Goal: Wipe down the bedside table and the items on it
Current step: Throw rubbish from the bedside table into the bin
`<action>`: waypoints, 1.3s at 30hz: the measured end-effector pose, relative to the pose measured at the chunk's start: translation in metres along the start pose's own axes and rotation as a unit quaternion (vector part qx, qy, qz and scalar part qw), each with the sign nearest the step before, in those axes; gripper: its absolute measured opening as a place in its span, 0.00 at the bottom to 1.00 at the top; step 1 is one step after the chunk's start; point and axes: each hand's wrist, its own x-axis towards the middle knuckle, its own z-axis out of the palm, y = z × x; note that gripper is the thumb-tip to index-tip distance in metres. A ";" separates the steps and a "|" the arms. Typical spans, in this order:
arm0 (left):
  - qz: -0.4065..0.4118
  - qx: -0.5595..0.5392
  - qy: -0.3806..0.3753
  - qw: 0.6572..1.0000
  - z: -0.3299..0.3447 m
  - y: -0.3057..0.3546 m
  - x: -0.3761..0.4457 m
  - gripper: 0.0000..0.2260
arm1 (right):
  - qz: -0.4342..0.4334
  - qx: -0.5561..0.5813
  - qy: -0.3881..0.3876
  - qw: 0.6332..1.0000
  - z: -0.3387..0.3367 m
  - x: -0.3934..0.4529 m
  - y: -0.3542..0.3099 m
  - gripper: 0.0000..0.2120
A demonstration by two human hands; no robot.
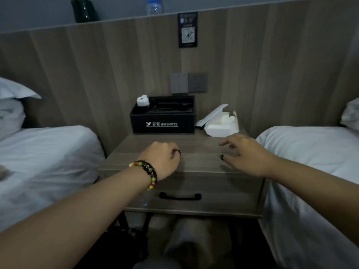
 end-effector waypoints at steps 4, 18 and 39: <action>0.028 0.008 -0.026 0.999 0.010 0.030 0.044 0.16 | 0.043 -0.026 0.017 0.999 -0.014 0.023 0.031 0.20; -0.010 -0.038 -0.044 0.998 0.068 0.057 0.232 0.18 | 0.255 0.148 0.109 0.949 0.010 0.161 0.119 0.22; -0.099 -0.084 0.032 0.991 0.120 0.048 0.310 0.15 | 0.317 0.334 0.188 0.868 0.044 0.183 0.136 0.15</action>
